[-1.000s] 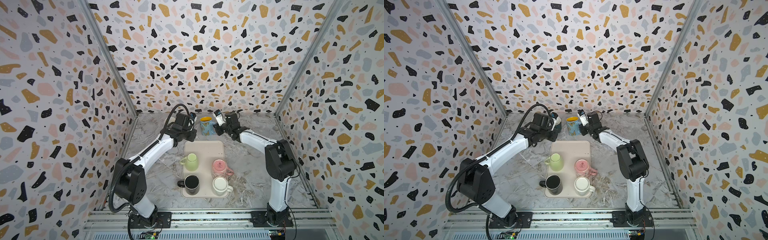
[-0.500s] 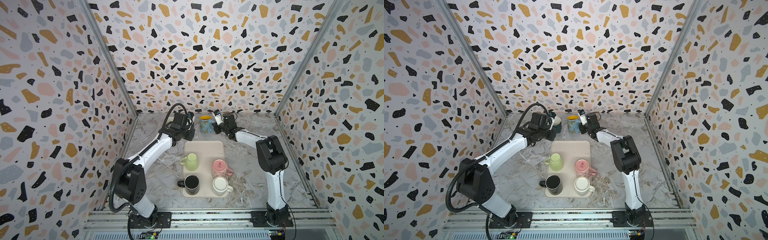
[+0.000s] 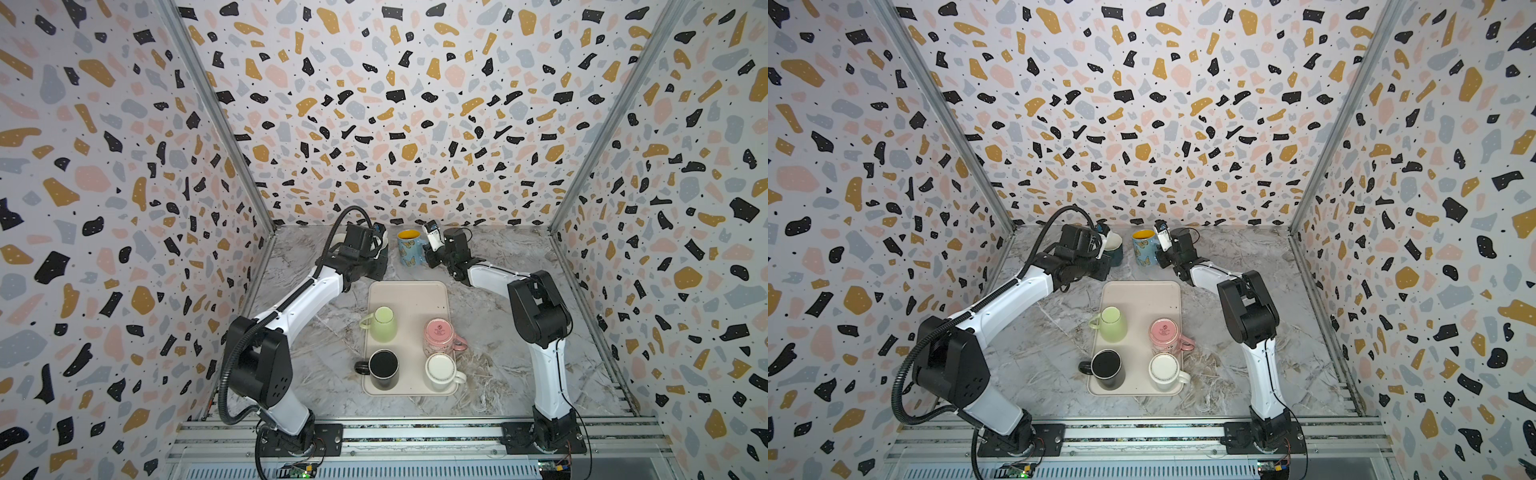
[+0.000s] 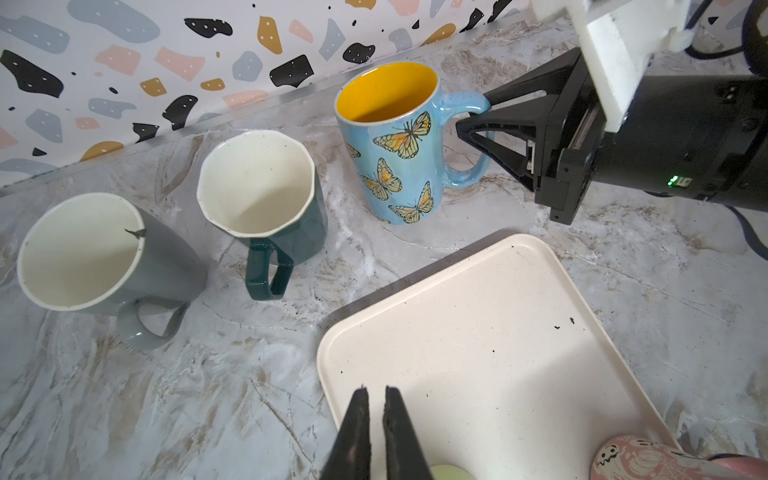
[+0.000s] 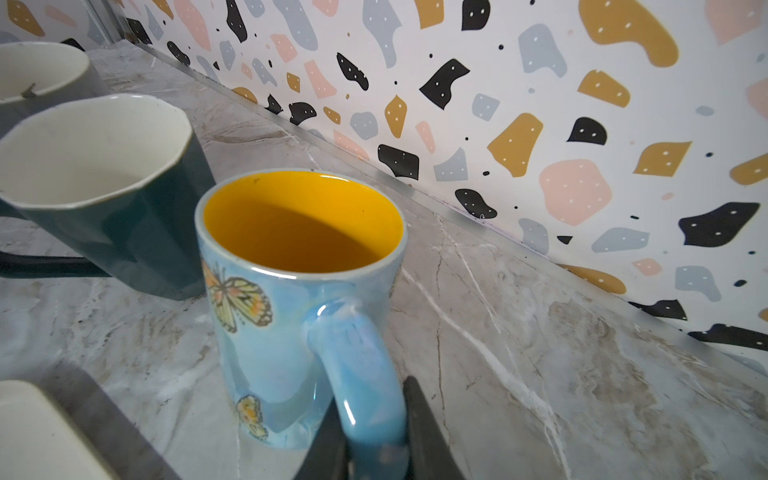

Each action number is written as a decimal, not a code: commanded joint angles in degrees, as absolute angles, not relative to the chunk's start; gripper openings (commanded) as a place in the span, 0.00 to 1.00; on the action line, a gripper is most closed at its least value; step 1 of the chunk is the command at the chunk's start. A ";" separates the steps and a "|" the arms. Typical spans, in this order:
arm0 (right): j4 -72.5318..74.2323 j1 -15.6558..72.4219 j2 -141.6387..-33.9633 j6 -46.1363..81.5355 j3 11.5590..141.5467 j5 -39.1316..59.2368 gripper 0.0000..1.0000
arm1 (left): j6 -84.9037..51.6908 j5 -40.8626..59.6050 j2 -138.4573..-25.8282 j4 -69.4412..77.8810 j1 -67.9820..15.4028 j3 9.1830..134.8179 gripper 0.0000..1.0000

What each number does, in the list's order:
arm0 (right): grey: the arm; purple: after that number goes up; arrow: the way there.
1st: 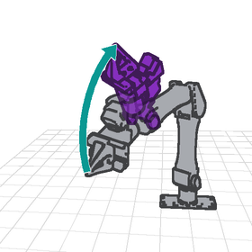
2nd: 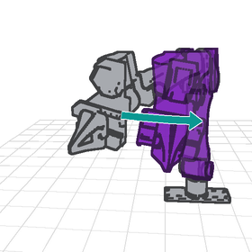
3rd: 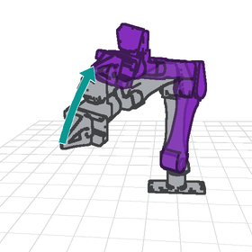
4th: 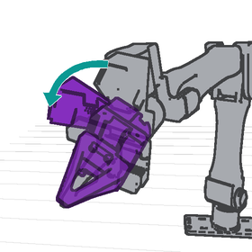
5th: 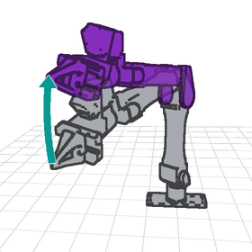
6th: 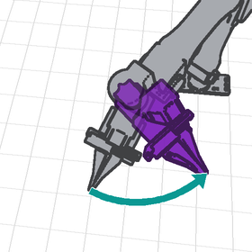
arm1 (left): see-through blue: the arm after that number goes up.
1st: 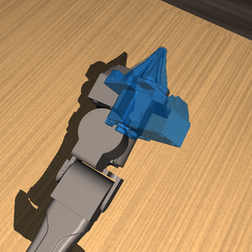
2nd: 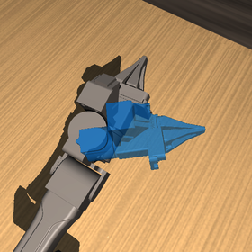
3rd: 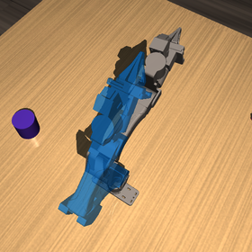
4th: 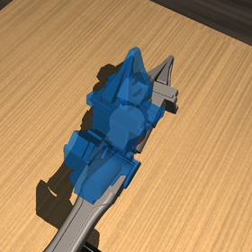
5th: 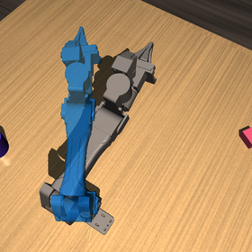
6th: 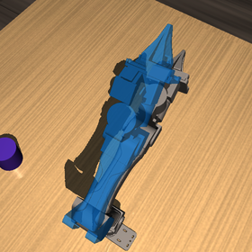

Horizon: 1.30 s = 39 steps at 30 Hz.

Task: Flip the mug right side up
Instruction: 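Set the blue mug beside the dark green mug with the right gripper, then open the right gripper and move it toward the pink mug while the left withdraws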

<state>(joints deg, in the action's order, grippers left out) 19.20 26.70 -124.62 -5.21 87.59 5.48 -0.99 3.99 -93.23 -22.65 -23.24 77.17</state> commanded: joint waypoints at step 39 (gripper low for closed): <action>23.98 27.97 -119.49 -4.64 77.96 8.93 0.45 | -2.92 6.06 -91.41 -20.38 -22.94 75.06 0.15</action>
